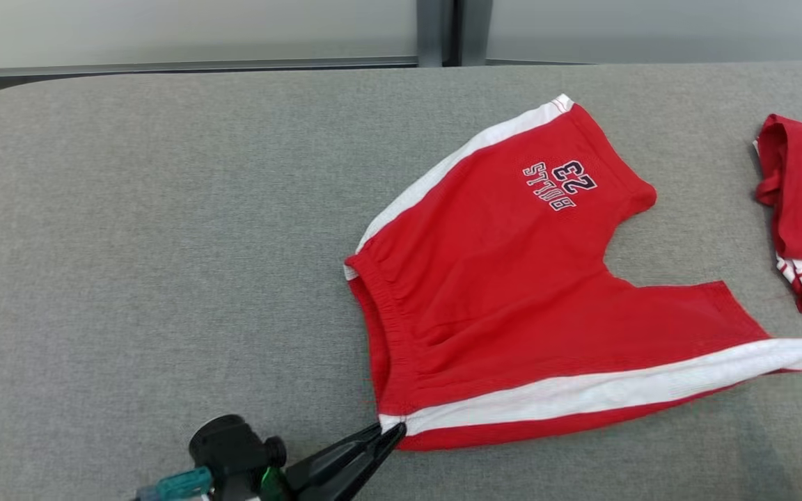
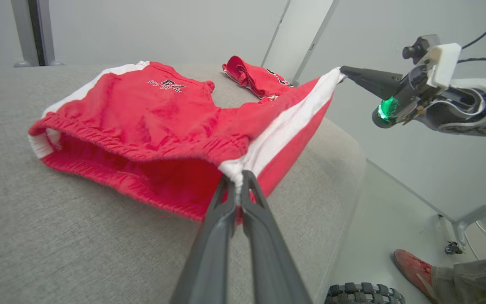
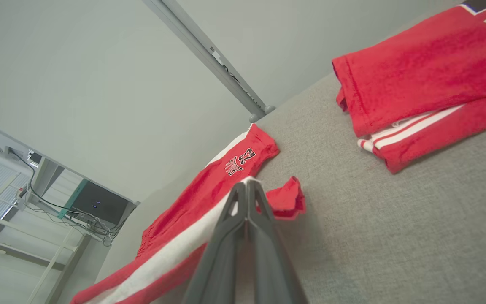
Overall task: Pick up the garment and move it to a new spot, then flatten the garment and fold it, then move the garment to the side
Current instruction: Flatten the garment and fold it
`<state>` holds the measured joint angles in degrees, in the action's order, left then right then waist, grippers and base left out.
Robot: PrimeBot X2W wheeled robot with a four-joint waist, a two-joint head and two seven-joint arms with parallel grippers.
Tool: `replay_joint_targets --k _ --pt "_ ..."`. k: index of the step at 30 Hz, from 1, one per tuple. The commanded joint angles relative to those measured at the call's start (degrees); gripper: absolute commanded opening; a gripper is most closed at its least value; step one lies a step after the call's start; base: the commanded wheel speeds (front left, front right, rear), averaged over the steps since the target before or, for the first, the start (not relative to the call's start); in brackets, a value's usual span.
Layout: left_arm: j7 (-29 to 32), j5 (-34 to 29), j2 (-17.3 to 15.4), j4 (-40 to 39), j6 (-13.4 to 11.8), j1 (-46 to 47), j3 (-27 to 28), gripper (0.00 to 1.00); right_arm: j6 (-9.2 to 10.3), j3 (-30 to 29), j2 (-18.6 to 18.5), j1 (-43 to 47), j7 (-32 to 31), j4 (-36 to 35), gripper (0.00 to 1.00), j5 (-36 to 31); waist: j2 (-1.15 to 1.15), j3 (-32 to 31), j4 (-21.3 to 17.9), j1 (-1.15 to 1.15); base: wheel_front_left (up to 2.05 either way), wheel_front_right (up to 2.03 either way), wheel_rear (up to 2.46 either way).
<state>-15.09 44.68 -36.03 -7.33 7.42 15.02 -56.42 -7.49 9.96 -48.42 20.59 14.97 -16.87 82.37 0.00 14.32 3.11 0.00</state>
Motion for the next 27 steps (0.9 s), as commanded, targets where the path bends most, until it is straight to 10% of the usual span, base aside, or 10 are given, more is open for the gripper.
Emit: replay_joint_targets --k 1,17,27 --pt "-0.1 1.1 0.6 -0.1 0.0 1.4 -0.3 0.00 0.01 -0.5 -0.4 -1.7 0.1 0.1 0.00 -0.4 0.00 -0.5 1.1 0.00 0.00 0.00 0.00" --pt "0.1 23.2 10.1 13.2 0.0 22.7 -3.9 0.00 0.01 3.2 -2.2 -35.3 -18.7 17.2 0.00 -4.0 0.00 5.0 7.5 0.00 0.00 0.00 0.00" --pt "0.3 26.5 12.1 22.9 0.0 32.6 -8.3 0.00 0.01 10.1 0.8 -59.2 -35.5 28.8 0.00 -11.8 0.00 10.5 9.8 0.00 0.00 0.00 0.00"
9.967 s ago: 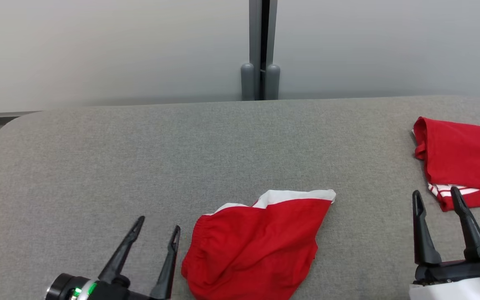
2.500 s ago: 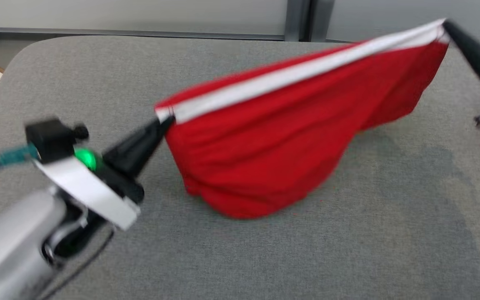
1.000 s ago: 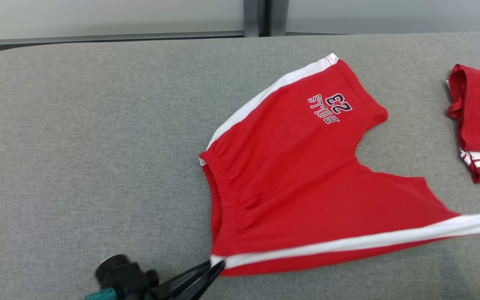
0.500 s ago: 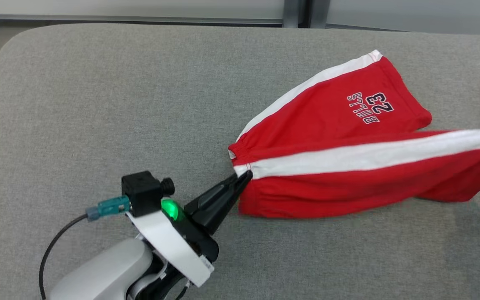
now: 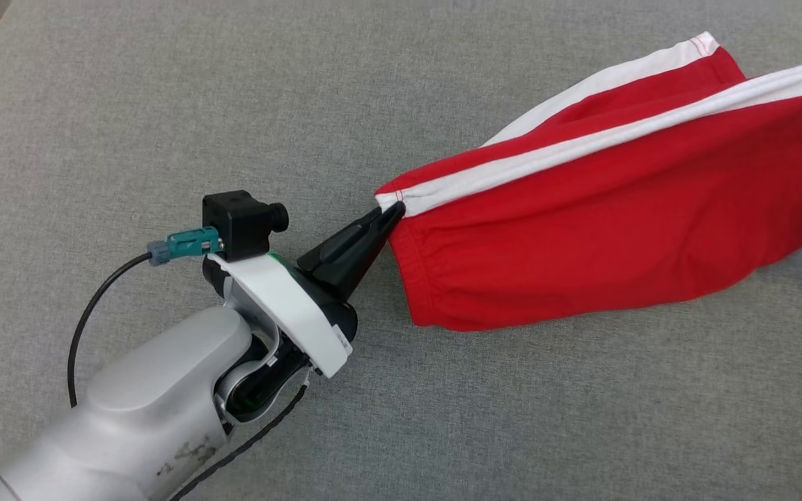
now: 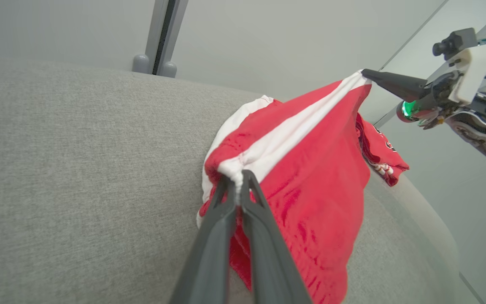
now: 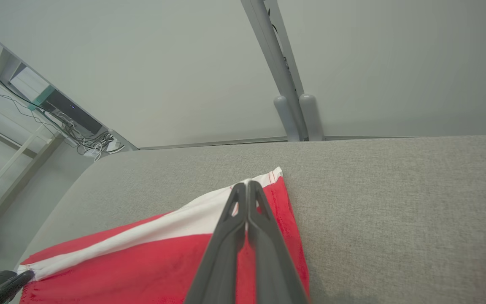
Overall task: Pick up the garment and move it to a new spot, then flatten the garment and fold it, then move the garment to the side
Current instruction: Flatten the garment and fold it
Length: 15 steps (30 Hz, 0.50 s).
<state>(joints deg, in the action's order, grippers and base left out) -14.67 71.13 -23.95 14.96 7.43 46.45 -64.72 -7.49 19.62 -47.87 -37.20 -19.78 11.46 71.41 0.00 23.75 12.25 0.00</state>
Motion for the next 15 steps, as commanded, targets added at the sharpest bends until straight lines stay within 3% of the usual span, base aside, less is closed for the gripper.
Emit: replay_joint_targets --k 1,8,15 --pt "-0.2 0.3 0.4 1.5 0.0 1.8 -0.1 0.00 0.01 1.0 0.9 -3.6 -2.0 1.7 0.00 -1.8 0.00 1.5 0.8 0.00 0.00 0.00 0.00" --pt "-0.5 2.0 2.1 5.3 0.0 5.3 -0.8 0.00 0.01 4.5 4.0 -14.4 -7.7 8.1 0.00 -7.6 0.00 4.7 1.9 0.00 0.00 0.00 0.00" --pt "-0.5 2.9 2.6 7.2 0.0 7.6 -2.2 0.00 0.01 6.9 6.7 -20.0 -8.3 11.8 0.00 -10.3 0.00 6.3 2.4 0.00 0.00 0.00 0.00"
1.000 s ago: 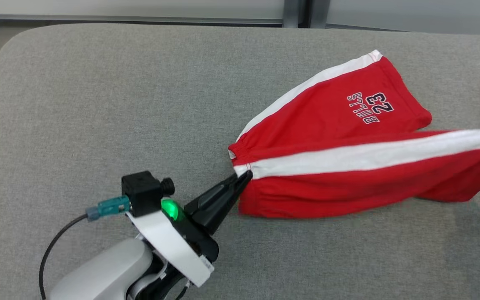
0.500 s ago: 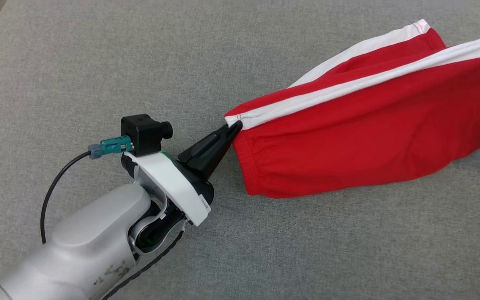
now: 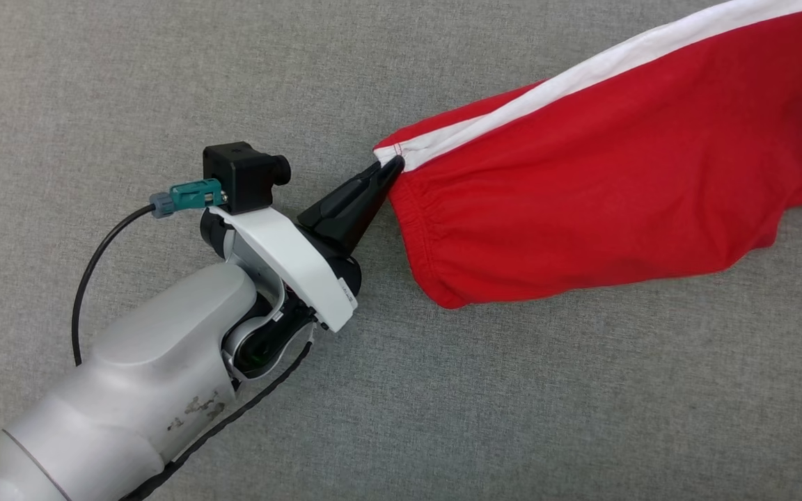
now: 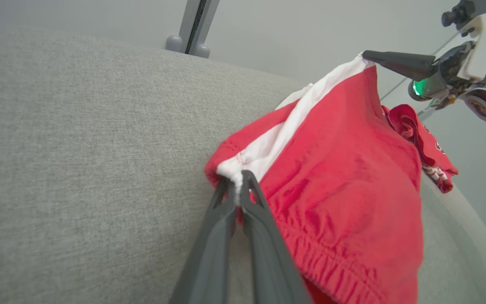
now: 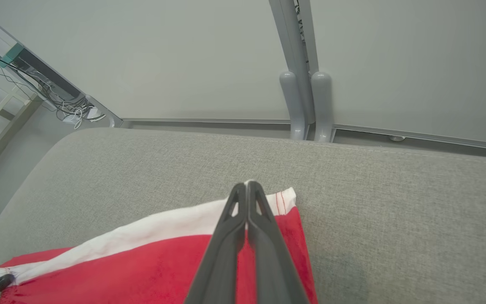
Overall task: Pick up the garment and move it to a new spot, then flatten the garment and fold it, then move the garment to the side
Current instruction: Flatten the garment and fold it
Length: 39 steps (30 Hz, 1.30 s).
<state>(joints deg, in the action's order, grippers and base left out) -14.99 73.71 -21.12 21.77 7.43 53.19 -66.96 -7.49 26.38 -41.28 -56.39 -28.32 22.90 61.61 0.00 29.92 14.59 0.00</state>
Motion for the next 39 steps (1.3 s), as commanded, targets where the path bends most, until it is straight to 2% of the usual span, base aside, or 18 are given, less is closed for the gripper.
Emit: replay_joint_targets --k 1,2,3,4,5,6,9,12,15,21,25,31,39 --pt "-0.2 0.4 -0.2 0.4 0.0 0.9 0.0 0.00 0.01 0.2 0.1 -0.9 0.2 0.4 0.00 -0.5 0.00 0.2 0.1 0.00 0.00 0.00 0.00" --pt "-0.2 0.4 -0.2 0.5 0.0 1.1 0.1 0.00 0.01 0.4 0.3 -1.4 0.8 1.0 0.00 -1.0 0.00 0.2 0.1 0.00 0.00 0.00 0.00" --pt "-0.2 0.5 -0.1 0.8 0.0 1.1 0.3 0.04 0.01 0.7 0.6 -1.7 1.4 1.6 0.07 -1.4 0.00 0.2 0.2 0.00 0.00 0.00 0.00" --pt "-0.2 0.6 0.0 0.9 0.0 1.0 0.5 0.48 0.01 0.8 0.9 -2.0 2.1 2.3 0.88 -1.8 0.00 0.2 0.2 0.00 0.00 0.00 0.00" --pt "-0.2 0.5 0.1 1.0 0.0 0.7 0.5 0.94 0.01 0.8 1.5 -2.2 2.9 2.8 1.00 -1.9 0.00 0.0 0.2 0.00 0.00 0.00 0.00" --pt "-0.2 0.4 0.2 1.2 0.0 0.3 0.8 1.00 0.01 0.8 1.8 -2.4 4.0 3.1 1.00 -2.2 0.00 -0.2 0.2 0.00 0.00 0.00 0.00" --pt "-0.2 -0.9 0.2 1.5 0.0 -1.3 2.5 1.00 0.01 0.8 1.6 -0.6 7.2 2.9 1.00 -1.4 0.00 -1.4 0.1 0.00 0.00 0.00 0.00" --pt "-0.2 -5.8 0.3 2.4 -0.2 -3.6 7.8 1.00 0.01 0.4 0.7 3.6 10.5 1.2 1.00 0.7 0.00 -3.6 0.0 0.00 0.00 0.00 0.00" --pt "-0.1 -14.1 1.6 1.0 -4.0 -9.0 15.6 1.00 0.01 0.4 -1.1 10.2 12.8 -0.7 1.00 3.2 0.00 -6.5 -0.2 0.00 0.00 0.00 0.00" --pt "-0.2 -32.5 5.1 -9.1 -13.9 -23.6 29.2 1.00 0.01 -0.5 -3.3 21.4 16.5 -0.6 1.00 5.4 0.00 -11.1 0.8 0.00 0.00 0.00 0.00" --pt "-0.2 -41.5 8.1 -15.9 -17.3 -32.2 34.1 1.00 0.01 -0.8 -2.7 24.0 19.2 1.7 1.00 3.4 0.00 -11.9 2.7 0.00 0.00 0.00 0.00" --pt "-0.2 -51.5 11.7 -21.6 -17.4 -38.9 33.7 1.00 0.01 -0.5 -1.3 20.6 17.5 10.7 1.00 -2.5 0.00 -10.9 5.6 0.00 0.00 0.00 0.00" --pt "-0.2 -56.7 14.8 -23.7 -15.8 -42.3 34.6 1.00 0.01 0.6 1.6 13.3 13.0 23.4 1.00 -10.4 0.00 -9.2 8.4 0.00 0.00 0.00 0.00"
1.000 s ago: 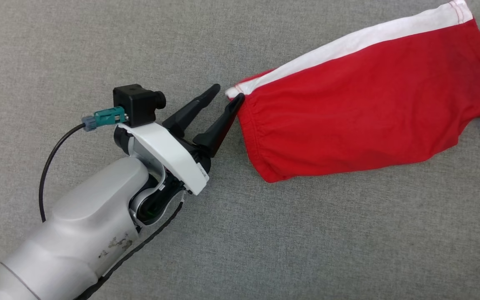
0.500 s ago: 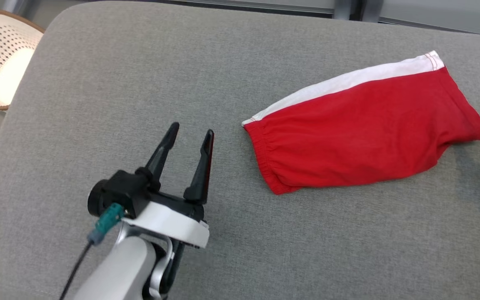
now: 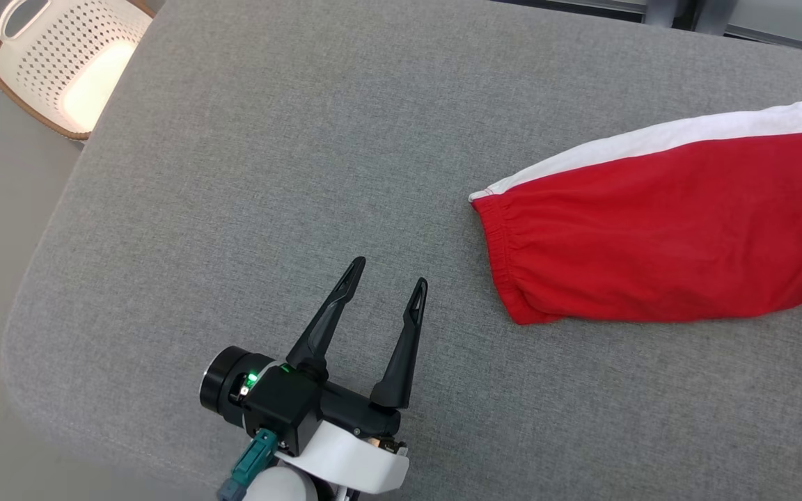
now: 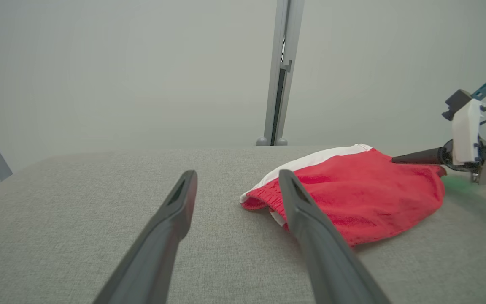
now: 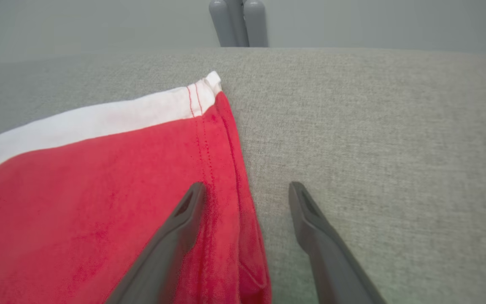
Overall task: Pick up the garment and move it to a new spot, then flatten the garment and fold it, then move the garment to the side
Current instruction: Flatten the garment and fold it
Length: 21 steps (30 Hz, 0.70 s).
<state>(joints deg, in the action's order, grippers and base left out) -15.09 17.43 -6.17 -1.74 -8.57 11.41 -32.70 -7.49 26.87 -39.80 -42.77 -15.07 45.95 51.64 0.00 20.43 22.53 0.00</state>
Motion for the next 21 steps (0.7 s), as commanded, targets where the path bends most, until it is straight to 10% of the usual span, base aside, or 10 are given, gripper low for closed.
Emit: replay_joint_targets --k 1,7,8,9,10,21 --pt "-0.1 -0.6 0.2 -0.1 0.5 -0.7 0.5 1.00 0.01 0.7 0.5 -0.7 -1.0 1.4 1.00 -1.2 0.00 0.3 0.7 0.00 0.00 0.00 0.00" --pt "-0.1 -2.1 1.0 0.5 1.5 -1.8 1.6 1.00 0.01 2.4 3.2 -0.8 -4.2 6.5 1.00 -2.8 0.00 0.1 1.5 0.00 0.00 0.00 0.00" --pt "-0.1 -2.5 1.1 0.5 1.7 -1.8 1.9 1.00 0.00 2.8 3.9 -0.7 -4.5 7.0 0.85 -2.9 0.00 -0.1 1.6 0.00 0.00 0.00 0.00" --pt "-0.1 -2.7 1.3 0.6 1.9 -1.9 2.2 1.00 -0.01 2.9 4.3 -0.5 -4.7 7.2 0.33 -2.7 0.00 -0.2 1.6 0.00 0.00 0.00 0.00" --pt "-0.1 -2.9 1.4 0.7 2.0 -2.1 2.4 1.00 -0.08 3.1 4.7 -0.4 -4.8 7.3 0.02 -2.4 0.00 -0.3 1.6 0.00 0.00 0.00 0.00" --pt "-0.1 -4.5 1.8 2.2 3.4 -4.5 4.4 1.00 0.01 5.0 3.1 1.9 0.7 -0.3 0.00 1.0 0.00 -4.6 -4.4 0.00 0.00 0.00 0.00"
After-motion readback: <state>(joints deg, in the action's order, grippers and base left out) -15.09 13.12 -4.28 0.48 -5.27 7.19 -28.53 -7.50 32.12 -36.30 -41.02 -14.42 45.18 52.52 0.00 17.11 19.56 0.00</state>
